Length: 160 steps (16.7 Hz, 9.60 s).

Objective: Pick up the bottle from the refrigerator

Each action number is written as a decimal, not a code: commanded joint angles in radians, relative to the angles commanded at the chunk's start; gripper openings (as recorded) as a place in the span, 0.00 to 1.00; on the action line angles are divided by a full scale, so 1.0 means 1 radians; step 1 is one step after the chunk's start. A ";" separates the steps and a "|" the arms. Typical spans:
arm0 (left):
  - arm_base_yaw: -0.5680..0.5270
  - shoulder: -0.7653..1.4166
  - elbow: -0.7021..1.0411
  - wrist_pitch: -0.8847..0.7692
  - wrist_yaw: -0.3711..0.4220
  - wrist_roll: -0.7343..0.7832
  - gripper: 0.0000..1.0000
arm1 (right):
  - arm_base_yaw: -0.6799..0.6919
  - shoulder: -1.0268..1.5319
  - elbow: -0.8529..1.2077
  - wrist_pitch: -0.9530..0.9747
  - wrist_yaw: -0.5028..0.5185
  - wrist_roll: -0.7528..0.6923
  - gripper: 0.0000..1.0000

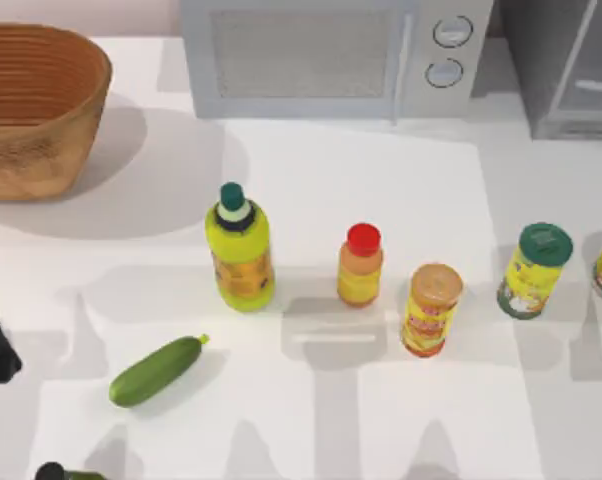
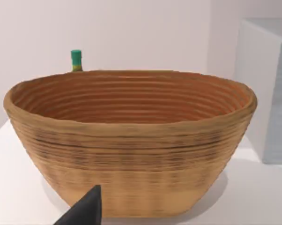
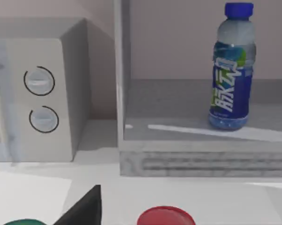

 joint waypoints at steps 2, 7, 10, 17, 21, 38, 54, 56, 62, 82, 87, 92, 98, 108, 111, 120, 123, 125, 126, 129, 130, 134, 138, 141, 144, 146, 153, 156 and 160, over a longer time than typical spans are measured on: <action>0.000 0.000 0.000 0.000 0.000 0.000 1.00 | 0.000 0.000 0.000 0.000 0.000 0.000 1.00; 0.000 0.000 0.000 0.000 0.000 0.000 1.00 | -0.054 0.155 0.017 0.144 -0.050 -0.001 1.00; 0.000 0.000 0.000 0.000 0.000 0.000 1.00 | -0.119 0.369 0.039 0.344 -0.112 -0.001 1.00; 0.000 0.000 0.000 0.000 0.000 0.000 1.00 | -0.305 1.018 0.104 0.917 -0.290 0.005 1.00; 0.000 0.000 0.000 0.000 0.000 0.000 1.00 | -0.404 1.354 0.139 1.222 -0.387 0.011 1.00; 0.000 0.000 0.000 0.000 0.000 0.000 1.00 | -0.515 1.816 0.214 1.600 -0.501 0.015 1.00; 0.000 0.000 0.000 0.000 0.000 0.000 1.00 | -0.244 2.176 0.968 1.208 -0.209 0.000 1.00; 0.000 0.000 0.000 0.000 0.000 0.000 1.00 | -0.231 2.185 0.994 1.189 -0.195 0.000 1.00; 0.000 0.000 0.000 0.000 0.000 0.000 1.00 | -0.234 2.193 1.008 1.182 -0.196 0.000 1.00; 0.000 0.000 0.000 0.000 0.000 0.000 1.00 | -0.205 2.331 1.290 1.039 -0.167 -0.002 0.40; 0.000 0.000 0.000 0.000 0.000 0.000 1.00 | -0.205 2.331 1.290 1.039 -0.167 -0.002 0.02; 0.000 0.000 0.000 0.000 0.000 0.000 1.00 | -0.205 2.331 1.290 1.039 -0.167 -0.002 0.00; 0.000 0.000 0.000 0.000 0.000 0.000 1.00 | -0.208 2.314 1.292 1.022 -0.167 0.000 0.00; 0.000 0.000 0.000 0.000 0.000 0.000 1.00 | -0.208 2.208 1.312 0.890 -0.169 0.002 0.00; 0.000 0.000 0.000 0.000 0.000 0.000 1.00 | -0.215 2.173 1.274 0.917 -0.178 0.003 0.00; 0.000 0.000 0.000 0.000 0.000 0.000 1.00 | -0.253 1.944 0.859 1.067 -0.217 0.004 0.00; 0.000 0.000 0.000 0.000 0.000 0.000 1.00 | -0.258 1.928 0.841 1.082 -0.223 0.004 0.00; 0.000 0.000 0.000 0.000 0.000 0.000 1.00 | -0.252 1.934 0.844 1.079 -0.222 0.006 0.00; 0.000 0.000 0.000 0.000 0.000 0.000 1.00 | -0.252 1.934 0.844 1.079 -0.222 0.006 0.00; 0.000 0.000 0.000 0.000 0.000 0.000 1.00 | -0.244 1.871 0.813 1.040 -0.214 0.005 0.00; 0.000 0.000 0.000 0.000 0.000 0.000 1.00 | -0.238 1.829 0.793 1.015 -0.209 0.004 0.00; 0.000 0.000 0.000 0.000 0.000 0.000 1.00 | -0.204 1.555 0.676 0.865 -0.178 0.001 0.00; 0.000 0.000 0.000 0.000 0.000 0.000 1.00 | -0.155 1.139 0.512 0.655 -0.134 -0.001 0.00; 0.000 0.000 0.000 0.000 0.000 0.000 1.00 | -0.114 0.793 0.375 0.481 -0.098 -0.002 0.00; 0.000 0.000 0.000 0.000 0.000 0.000 1.00 | -0.074 0.471 0.243 0.311 -0.064 -0.002 0.00; 0.000 0.000 0.000 0.000 0.000 0.000 1.00 | -0.050 0.294 0.162 0.208 -0.042 -0.002 0.00; 0.000 0.000 0.000 0.000 0.000 0.000 1.00 | 0.000 0.000 0.000 0.000 0.000 0.000 0.00; 0.000 0.000 0.000 0.000 0.000 0.000 1.00 | 0.000 0.000 0.000 0.000 0.000 0.000 0.00; 0.000 0.000 0.000 0.000 0.000 0.000 1.00 | 0.008 0.035 0.016 0.026 0.010 0.002 0.00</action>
